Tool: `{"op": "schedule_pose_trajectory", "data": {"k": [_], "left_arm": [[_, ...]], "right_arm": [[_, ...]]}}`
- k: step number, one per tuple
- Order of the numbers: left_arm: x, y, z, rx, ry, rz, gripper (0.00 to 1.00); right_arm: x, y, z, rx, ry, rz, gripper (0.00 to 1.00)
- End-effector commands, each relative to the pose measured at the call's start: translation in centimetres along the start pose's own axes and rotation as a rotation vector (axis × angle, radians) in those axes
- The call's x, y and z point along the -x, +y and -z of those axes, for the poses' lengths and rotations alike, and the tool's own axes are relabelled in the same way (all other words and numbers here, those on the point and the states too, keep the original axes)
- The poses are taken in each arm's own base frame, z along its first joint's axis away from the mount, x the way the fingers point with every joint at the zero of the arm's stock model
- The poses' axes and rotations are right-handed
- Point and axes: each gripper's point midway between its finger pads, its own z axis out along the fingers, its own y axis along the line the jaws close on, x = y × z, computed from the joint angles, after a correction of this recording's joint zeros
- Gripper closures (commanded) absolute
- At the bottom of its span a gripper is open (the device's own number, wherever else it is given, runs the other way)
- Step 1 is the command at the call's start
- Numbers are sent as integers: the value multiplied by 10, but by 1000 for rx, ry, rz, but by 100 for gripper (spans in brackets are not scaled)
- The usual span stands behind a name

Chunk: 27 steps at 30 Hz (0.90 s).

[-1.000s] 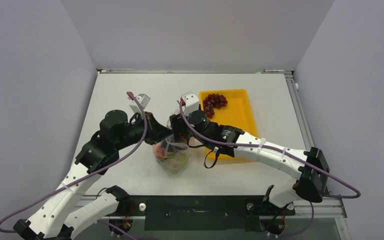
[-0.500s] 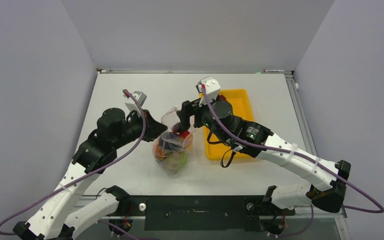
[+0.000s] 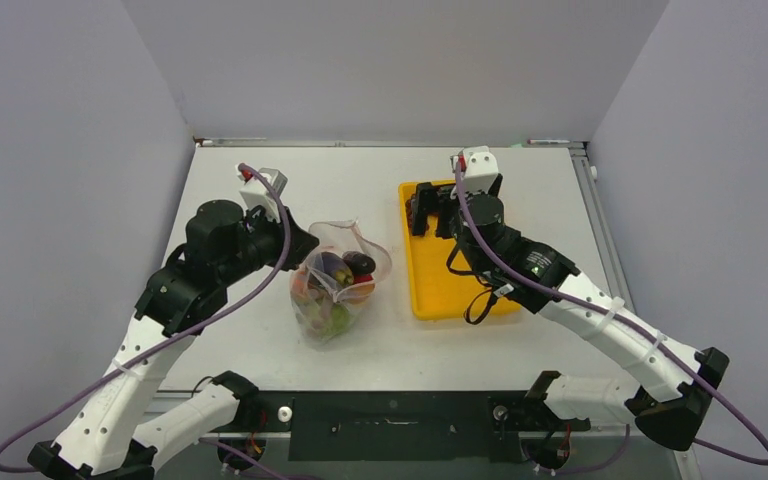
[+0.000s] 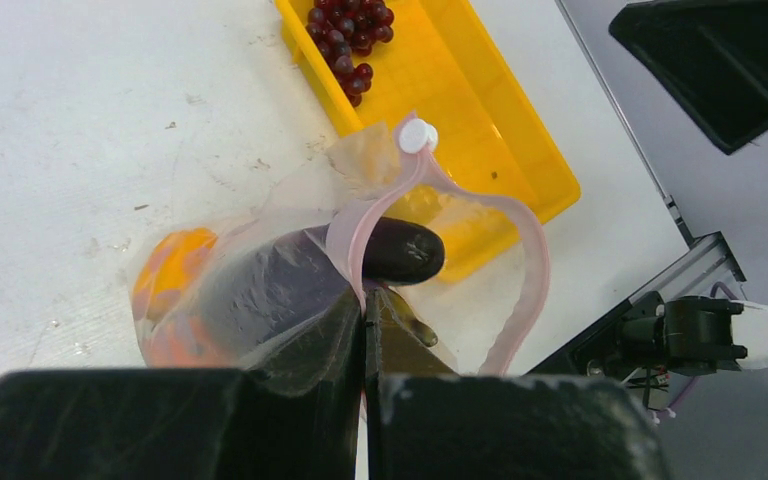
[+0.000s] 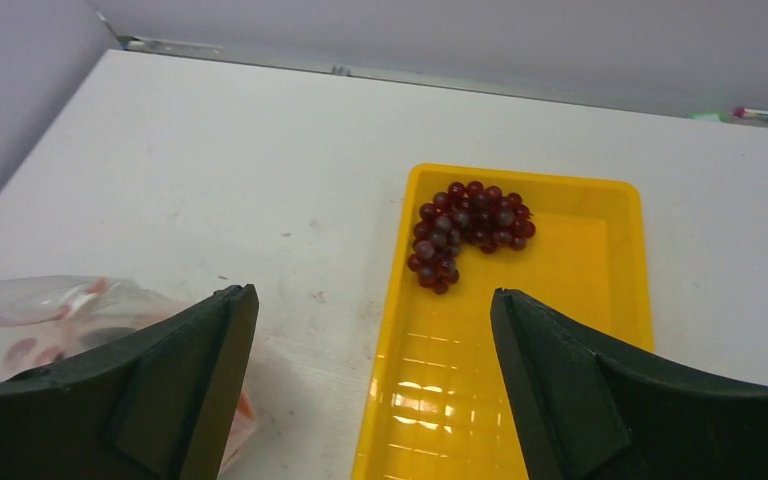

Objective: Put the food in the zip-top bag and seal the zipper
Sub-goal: Pick up the fake fruit from the bin.

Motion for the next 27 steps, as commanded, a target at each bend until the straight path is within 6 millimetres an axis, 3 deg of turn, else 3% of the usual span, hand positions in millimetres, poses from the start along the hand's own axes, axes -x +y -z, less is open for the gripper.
{"op": "schedule_pose_trajectory", "data": {"k": [1, 9, 15, 22, 27], "left_arm": [[38, -8, 8, -16, -117, -44, 100], [27, -1, -5, -23, -137, -40, 100], [17, 7, -9, -34, -147, -54, 100], [5, 7, -18, -114, -142, 8, 100], [4, 12, -18, -100, -142, 13, 100]], "right_arm": [[-24, -30, -17, -90, 43, -6, 10], [-87, -63, -72, -92, 185, -136, 6], [-122, -72, -109, -129, 249, -245, 6], [-148, -81, -152, -200, 282, -346, 6], [-154, -88, -175, -226, 249, -404, 5]]}}
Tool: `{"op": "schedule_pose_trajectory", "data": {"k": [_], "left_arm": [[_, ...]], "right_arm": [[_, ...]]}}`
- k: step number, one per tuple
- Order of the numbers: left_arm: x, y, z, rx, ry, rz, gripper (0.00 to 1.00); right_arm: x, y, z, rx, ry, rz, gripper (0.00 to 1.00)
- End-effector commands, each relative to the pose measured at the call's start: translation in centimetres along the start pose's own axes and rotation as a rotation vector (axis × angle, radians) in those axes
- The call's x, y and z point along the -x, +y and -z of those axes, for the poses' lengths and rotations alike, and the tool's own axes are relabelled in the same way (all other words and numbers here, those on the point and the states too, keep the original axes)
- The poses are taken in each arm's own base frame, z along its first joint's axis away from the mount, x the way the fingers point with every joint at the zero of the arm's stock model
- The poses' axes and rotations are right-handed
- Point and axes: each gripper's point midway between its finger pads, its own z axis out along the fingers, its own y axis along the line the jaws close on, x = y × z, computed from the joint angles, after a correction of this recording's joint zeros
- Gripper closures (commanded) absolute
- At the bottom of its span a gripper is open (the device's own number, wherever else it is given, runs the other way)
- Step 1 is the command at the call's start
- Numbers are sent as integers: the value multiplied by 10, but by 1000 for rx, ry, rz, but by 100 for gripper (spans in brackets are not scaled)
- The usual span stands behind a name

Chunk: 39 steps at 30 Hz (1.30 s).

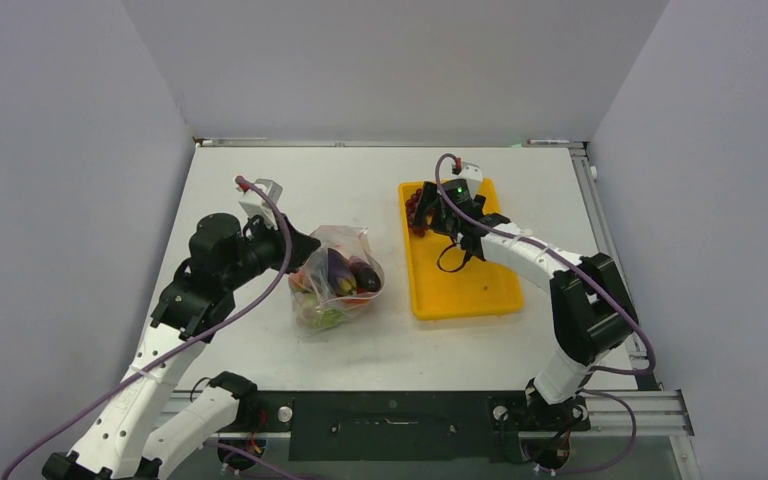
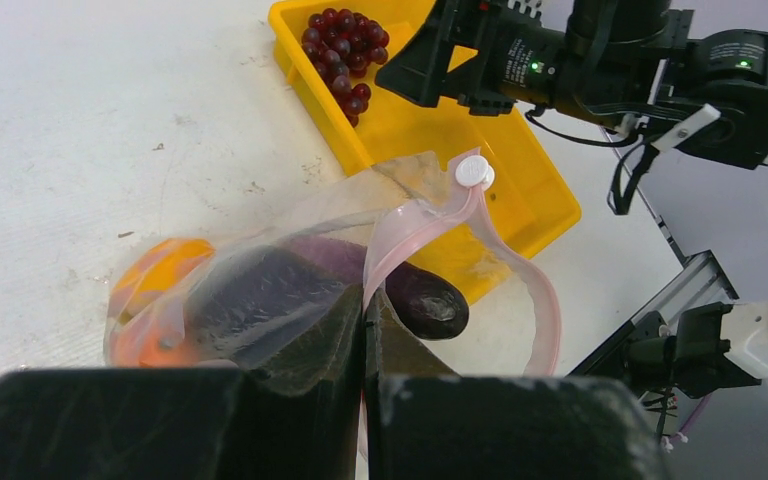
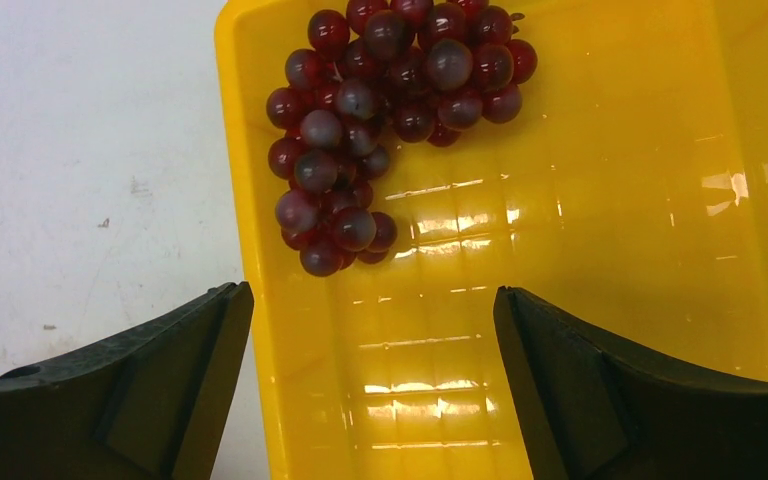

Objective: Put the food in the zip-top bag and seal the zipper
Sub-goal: Pick up the fake fruit from the bin.

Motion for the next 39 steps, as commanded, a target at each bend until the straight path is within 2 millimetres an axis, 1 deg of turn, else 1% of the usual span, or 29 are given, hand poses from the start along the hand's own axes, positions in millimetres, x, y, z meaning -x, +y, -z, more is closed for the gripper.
{"op": "schedule_pose_trajectory", "data": {"k": [1, 5, 7, 11, 19, 24, 27, 30, 34, 37, 39], "left_arm": [[18, -10, 3, -55, -73, -5, 100], [19, -3, 4, -23, -82, -14, 100], [19, -2, 4, -16, -80, -17, 100], [19, -1, 4, -16, -79, -20, 100], [18, 2, 3, -17, -72, -11, 100], [16, 3, 0, -16, -60, -6, 100], [15, 4, -1, -13, -57, -6, 100], [14, 5, -2, -14, -50, -4, 100], [14, 5, -2, -16, -48, -4, 100], [14, 6, -2, -15, -49, -3, 100], [15, 6, -2, -15, -49, -2, 100]], "right_arm": [[49, 21, -12, 57, -136, -132, 5], [49, 19, -32, 38, -119, -155, 4], [58, 23, -39, 55, -143, -170, 4], [64, 21, -52, 37, -155, -181, 4], [54, 22, -88, 32, -128, -240, 3], [40, 18, -117, 14, -95, -287, 3], [36, 17, -126, 3, -93, -299, 4], [33, 11, -133, -16, -101, -313, 6], [26, 5, -141, -20, -88, -325, 12], [20, 1, -143, -10, -84, -337, 21], [16, -1, -143, 7, -81, -348, 30]]}}
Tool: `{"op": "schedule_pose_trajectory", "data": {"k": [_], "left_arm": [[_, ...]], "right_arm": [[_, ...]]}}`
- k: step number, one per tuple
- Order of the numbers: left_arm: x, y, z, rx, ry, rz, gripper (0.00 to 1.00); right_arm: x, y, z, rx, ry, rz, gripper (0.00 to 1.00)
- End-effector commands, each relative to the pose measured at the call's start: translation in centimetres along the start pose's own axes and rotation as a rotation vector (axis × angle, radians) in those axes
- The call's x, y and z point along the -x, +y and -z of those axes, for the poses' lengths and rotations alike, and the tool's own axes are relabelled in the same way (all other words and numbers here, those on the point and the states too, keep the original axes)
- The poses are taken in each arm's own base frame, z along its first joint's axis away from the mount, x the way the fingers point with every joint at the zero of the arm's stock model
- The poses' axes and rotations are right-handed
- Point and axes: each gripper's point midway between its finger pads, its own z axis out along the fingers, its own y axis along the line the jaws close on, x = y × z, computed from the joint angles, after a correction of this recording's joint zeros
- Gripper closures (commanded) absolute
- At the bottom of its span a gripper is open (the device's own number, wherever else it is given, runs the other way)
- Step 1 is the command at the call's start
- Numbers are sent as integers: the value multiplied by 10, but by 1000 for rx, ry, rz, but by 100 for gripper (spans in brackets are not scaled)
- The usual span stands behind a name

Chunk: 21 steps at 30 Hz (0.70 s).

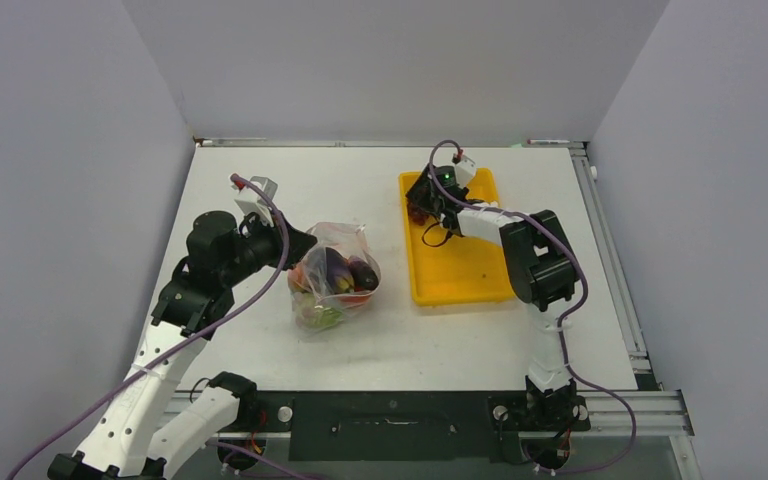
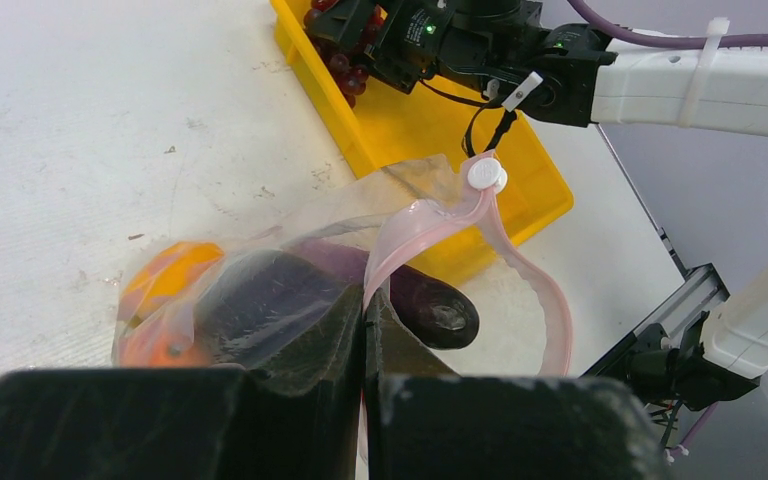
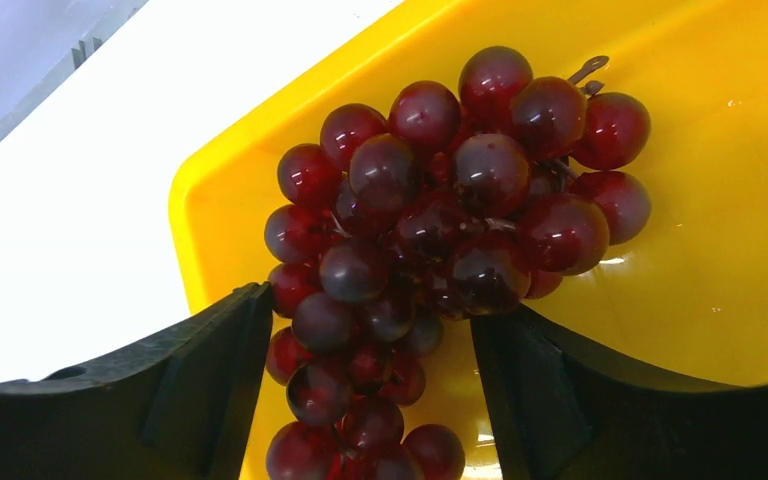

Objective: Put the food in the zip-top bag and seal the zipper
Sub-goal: Pick up the fake fruit from the bin.

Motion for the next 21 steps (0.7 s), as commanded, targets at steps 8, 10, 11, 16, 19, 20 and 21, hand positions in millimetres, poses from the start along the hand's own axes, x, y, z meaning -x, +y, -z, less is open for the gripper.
{"op": "schedule_pose_trajectory", "data": {"k": [8, 10, 11, 16, 19, 20, 21], "left_arm": [[10, -2, -1, -16, -33, -20, 100], [10, -1, -1, -12, -32, -20, 100], [10, -1, -1, -9, -33, -21, 100], [9, 1, -2, -3, -29, -22, 100], [9, 2, -2, 4, -31, -23, 100], [9, 3, -2, 6, -31, -23, 100], [9, 3, -3, 6, -30, -24, 100]], "right_arm": [[-4, -13, 0, 63, 13, -60, 79], [-4, -13, 4, 72, 16, -60, 91], [-3, -13, 6, 75, 15, -59, 94], [7, -11, 23, 102, -10, -57, 95], [14, -9, 35, 121, -24, -57, 95], [15, -9, 40, 125, -28, -56, 95], [19, -7, 45, 133, -36, -57, 95]]}}
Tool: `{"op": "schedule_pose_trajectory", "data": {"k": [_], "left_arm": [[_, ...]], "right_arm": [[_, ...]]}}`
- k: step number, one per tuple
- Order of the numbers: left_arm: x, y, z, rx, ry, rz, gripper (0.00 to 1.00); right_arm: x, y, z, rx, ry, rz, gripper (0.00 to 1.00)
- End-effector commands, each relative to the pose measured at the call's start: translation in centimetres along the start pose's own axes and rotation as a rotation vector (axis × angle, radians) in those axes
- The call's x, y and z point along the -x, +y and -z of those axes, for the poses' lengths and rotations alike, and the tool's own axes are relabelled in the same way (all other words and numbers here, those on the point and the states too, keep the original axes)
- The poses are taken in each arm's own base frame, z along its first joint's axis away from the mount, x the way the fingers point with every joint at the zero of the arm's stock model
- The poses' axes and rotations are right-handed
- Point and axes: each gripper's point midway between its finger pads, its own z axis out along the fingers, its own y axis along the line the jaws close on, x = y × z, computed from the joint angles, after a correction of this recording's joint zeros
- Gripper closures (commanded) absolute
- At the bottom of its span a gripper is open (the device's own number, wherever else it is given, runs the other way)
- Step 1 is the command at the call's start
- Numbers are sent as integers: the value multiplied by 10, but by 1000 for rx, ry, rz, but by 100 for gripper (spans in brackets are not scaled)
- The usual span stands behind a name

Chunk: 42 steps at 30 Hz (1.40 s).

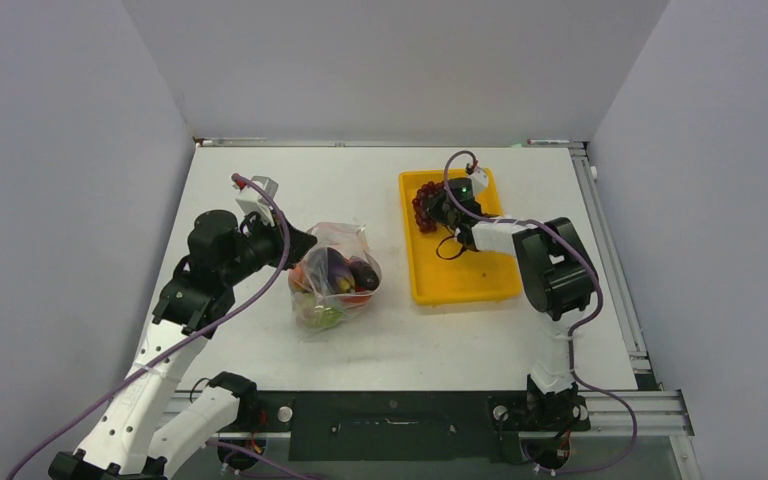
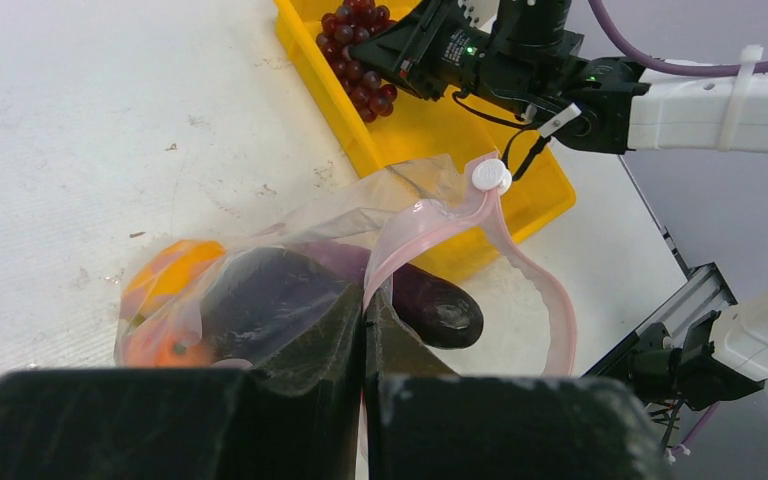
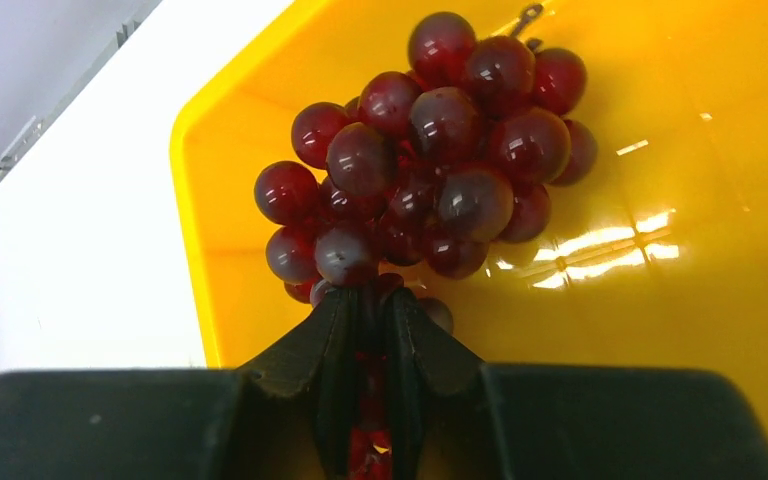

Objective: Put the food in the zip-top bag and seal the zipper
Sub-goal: Pick up the fake fruit from the bin.

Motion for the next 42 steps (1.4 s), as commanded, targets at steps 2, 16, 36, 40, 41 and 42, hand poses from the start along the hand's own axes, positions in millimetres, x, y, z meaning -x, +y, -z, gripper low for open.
{"op": "schedule_pose_trajectory", "data": {"k": [2, 16, 36, 40, 41, 42], "left_arm": [[9, 1, -2, 3, -31, -23, 100], [5, 4, -4, 8, -16, -24, 100], [1, 7, -9, 12, 3, -22, 100], [1, 7, -9, 12, 3, -24, 100], [1, 7, -9, 12, 5, -22, 100], [1, 7, -9, 12, 5, -22, 100]], "right_arm": [[24, 11, 33, 42, -46, 22, 95], [52, 26, 105, 123, -121, 44, 95], [101, 90, 260, 423, -244, 211, 95], [104, 111, 293, 534, -248, 257, 95], [103, 115, 298, 557, -240, 267, 95], [102, 119, 306, 583, -237, 274, 95]]}}
